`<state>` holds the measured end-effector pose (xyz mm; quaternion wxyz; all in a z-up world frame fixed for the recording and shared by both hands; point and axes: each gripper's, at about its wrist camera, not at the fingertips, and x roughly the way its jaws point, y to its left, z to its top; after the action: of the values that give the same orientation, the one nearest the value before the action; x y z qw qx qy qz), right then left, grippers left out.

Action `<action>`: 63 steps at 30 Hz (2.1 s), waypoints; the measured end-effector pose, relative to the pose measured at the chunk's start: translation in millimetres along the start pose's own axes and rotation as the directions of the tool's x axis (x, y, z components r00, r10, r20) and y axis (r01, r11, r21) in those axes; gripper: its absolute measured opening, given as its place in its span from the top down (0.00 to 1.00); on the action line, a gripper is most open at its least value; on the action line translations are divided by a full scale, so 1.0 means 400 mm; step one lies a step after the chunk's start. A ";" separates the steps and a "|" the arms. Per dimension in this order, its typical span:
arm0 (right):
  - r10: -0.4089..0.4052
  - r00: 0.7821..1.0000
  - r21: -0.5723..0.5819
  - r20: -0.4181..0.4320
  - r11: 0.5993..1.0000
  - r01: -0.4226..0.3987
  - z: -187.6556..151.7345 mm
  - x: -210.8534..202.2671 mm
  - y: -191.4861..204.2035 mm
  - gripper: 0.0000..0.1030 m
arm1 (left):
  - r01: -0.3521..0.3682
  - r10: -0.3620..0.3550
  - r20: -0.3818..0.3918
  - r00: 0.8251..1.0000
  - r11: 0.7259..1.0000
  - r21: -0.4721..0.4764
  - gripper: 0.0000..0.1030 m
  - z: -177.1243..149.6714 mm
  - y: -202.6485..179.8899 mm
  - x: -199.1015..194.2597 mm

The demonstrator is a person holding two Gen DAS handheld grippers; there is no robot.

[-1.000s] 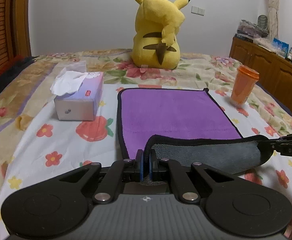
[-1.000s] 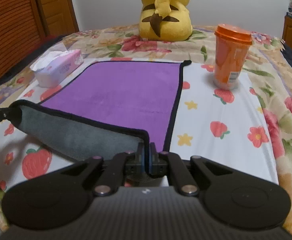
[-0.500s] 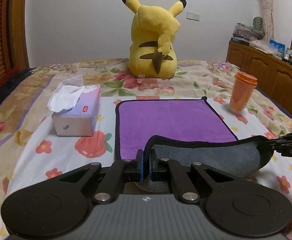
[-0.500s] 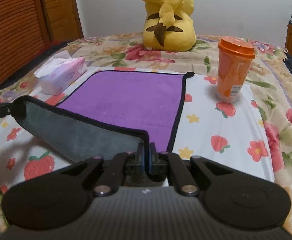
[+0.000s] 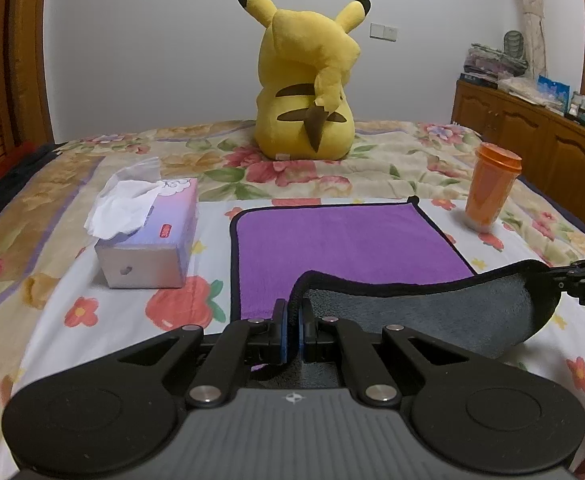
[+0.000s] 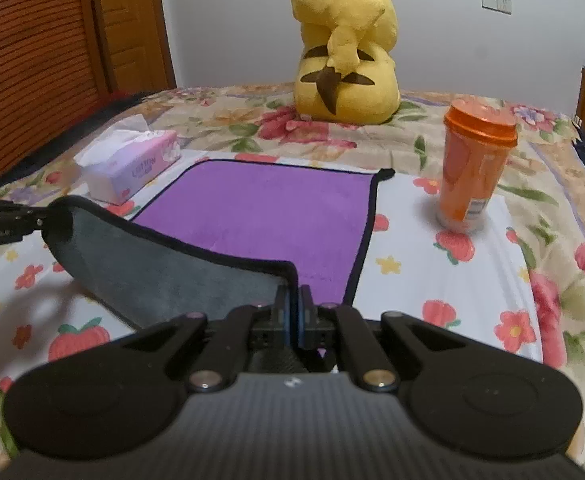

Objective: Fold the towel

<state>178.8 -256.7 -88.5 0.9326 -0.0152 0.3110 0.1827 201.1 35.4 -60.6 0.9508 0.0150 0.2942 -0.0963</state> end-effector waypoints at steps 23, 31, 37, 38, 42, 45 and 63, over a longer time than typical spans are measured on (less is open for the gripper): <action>-0.011 0.998 -0.057 0.058 0.998 0.014 0.038 0.032 -0.001 0.96 | 0.010 -0.011 0.011 1.000 0.999 0.046 0.92 0.038 0.015 0.080; -0.027 0.999 -0.079 0.041 0.996 0.030 0.036 0.073 -0.016 0.96 | 0.011 -0.011 0.001 1.000 0.998 0.069 0.92 0.039 0.021 0.120; -0.035 0.999 -0.095 0.023 0.995 0.037 0.031 0.114 -0.025 0.96 | 0.011 -0.010 -0.012 1.000 0.998 0.070 0.92 0.038 0.031 0.147; -0.035 0.999 -0.099 0.024 0.994 0.037 0.031 0.119 -0.026 0.96 | 0.012 -0.011 -0.013 1.000 0.998 0.066 0.92 0.039 0.034 0.150; -0.037 0.999 -0.113 0.037 0.993 0.041 0.035 0.126 -0.022 0.96 | 0.017 -0.016 -0.008 1.000 0.998 0.056 0.92 0.046 0.039 0.148; -0.034 0.998 -0.118 0.061 0.992 0.041 0.043 0.119 -0.018 0.96 | 0.029 -0.030 0.006 1.000 0.999 0.043 0.92 0.056 0.044 0.136; -0.032 0.989 -0.125 0.145 0.991 0.050 0.135 0.106 -0.038 0.96 | 0.031 -0.035 0.075 0.997 0.998 0.052 0.92 0.163 0.039 0.144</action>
<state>246.5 -249.0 -71.0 0.9531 -0.0685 0.2305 0.1837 287.0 34.9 -39.6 0.9588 0.0304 0.2556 -0.1197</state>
